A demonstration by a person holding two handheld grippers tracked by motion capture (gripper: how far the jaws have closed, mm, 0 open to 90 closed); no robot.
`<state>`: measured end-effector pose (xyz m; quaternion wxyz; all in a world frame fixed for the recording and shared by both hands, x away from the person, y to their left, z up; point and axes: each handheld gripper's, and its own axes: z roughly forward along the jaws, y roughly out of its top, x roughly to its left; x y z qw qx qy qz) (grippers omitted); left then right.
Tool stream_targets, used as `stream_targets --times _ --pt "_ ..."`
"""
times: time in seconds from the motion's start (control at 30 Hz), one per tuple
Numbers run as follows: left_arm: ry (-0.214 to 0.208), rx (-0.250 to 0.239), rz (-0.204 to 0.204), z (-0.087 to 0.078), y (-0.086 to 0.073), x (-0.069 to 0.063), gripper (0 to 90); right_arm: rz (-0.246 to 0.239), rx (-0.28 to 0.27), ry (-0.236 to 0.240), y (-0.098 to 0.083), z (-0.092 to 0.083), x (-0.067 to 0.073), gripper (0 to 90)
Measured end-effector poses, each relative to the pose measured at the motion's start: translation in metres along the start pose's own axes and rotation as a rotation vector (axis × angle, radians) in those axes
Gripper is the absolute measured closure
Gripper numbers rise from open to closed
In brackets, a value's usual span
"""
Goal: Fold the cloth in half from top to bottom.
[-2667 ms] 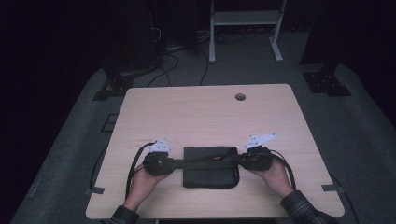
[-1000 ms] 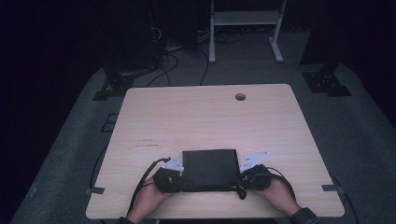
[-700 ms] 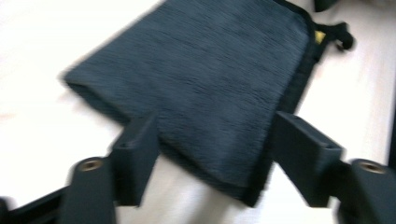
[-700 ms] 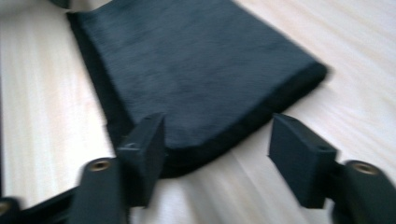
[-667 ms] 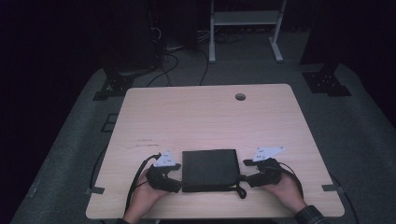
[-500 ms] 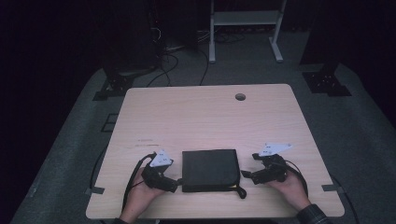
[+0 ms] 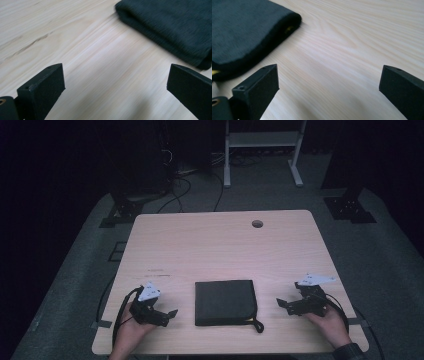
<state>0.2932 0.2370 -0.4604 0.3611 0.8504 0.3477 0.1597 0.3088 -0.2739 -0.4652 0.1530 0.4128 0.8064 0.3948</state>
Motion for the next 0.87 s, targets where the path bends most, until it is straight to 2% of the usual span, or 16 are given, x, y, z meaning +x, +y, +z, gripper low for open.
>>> stream_targets --times 0.23,0.37,0.43,0.53,0.63,0.67,0.87 --pt "0.033 0.054 -0.008 0.001 -0.018 0.011 0.3 0.036 0.038 -0.074 -0.018 -0.009 -0.015 1.8" --pt "0.026 0.059 -0.005 0.003 -0.023 0.013 0.3 0.052 0.047 -0.086 -0.025 -0.011 -0.021 1.8" --pt "0.008 0.057 -0.009 0.004 -0.024 0.015 0.0 0.064 0.056 -0.086 -0.027 -0.011 -0.023 1.8" --pt "-0.002 0.033 -0.005 0.005 -0.026 0.016 0.0 0.06 0.069 -0.095 -0.029 -0.009 -0.025 1.8" --pt "-0.007 0.018 0.0 0.005 -0.027 0.016 0.0 0.017 0.08 -0.121 -0.031 -0.006 -0.024 1.2" --pt "-0.008 0.018 0.0 0.005 -0.027 0.016 0.0 0.012 0.071 -0.117 -0.032 -0.006 -0.024 1.2" --pt "-0.01 0.018 0.001 0.006 -0.027 0.016 0.0 0.011 0.071 -0.116 -0.032 -0.006 -0.024 1.2"
